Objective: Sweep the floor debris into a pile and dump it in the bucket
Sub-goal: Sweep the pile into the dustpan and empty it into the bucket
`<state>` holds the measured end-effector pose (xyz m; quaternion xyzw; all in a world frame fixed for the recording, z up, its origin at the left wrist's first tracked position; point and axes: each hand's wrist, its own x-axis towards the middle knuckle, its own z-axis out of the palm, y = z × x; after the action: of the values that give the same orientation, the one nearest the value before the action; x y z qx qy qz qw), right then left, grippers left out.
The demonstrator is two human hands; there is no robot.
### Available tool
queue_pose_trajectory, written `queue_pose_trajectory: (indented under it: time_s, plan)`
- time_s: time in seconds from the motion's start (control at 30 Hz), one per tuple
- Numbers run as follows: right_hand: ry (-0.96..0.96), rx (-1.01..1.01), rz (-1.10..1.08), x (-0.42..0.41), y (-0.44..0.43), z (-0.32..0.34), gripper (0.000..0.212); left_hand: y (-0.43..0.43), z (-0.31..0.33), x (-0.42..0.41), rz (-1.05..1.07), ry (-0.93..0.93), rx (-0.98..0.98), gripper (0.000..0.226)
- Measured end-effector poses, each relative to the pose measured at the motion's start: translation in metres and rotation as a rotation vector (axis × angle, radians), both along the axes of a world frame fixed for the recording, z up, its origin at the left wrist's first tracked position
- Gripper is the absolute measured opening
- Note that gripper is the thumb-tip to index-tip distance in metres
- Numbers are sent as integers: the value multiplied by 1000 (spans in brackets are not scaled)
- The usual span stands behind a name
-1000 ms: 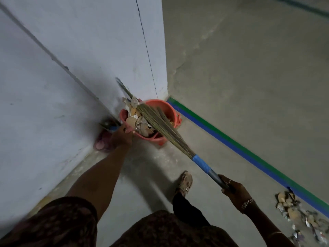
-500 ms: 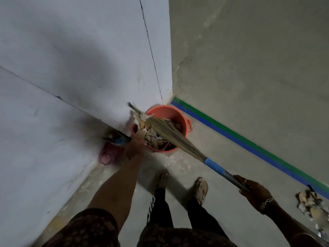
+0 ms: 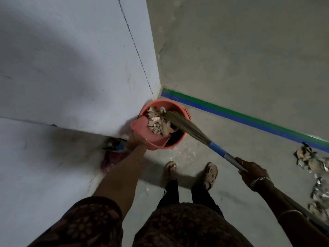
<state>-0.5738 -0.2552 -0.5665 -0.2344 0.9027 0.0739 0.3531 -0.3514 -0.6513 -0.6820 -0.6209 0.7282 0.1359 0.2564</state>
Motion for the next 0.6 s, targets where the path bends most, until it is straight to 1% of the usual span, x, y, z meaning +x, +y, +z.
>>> queue_pose_trajectory:
  time_s: [0.07, 0.13, 0.2, 0.3, 0.43, 0.6]
  plan:
    - [-29, -21, -100, 9, -6, 12, 59, -5, 9, 0, 9, -44, 60, 28]
    - [10, -10, -142, 15, -1, 17, 59, -11, 12, 2, -4, -61, 23, 28]
    - [34, -32, -203, 22, 8, 23, 58, -11, 18, 3, 11, -27, -15, 29]
    - [33, -79, -246, 30, 24, 28, 59, -14, 18, 3, 92, 34, 15, 32]
    - [37, -106, -202, 39, 34, 35, 60, -13, 25, 0, 99, 93, 6, 36]
    - [132, 47, -23, 43, 28, 49, 59, -8, 42, -5, 114, 72, 16, 30]
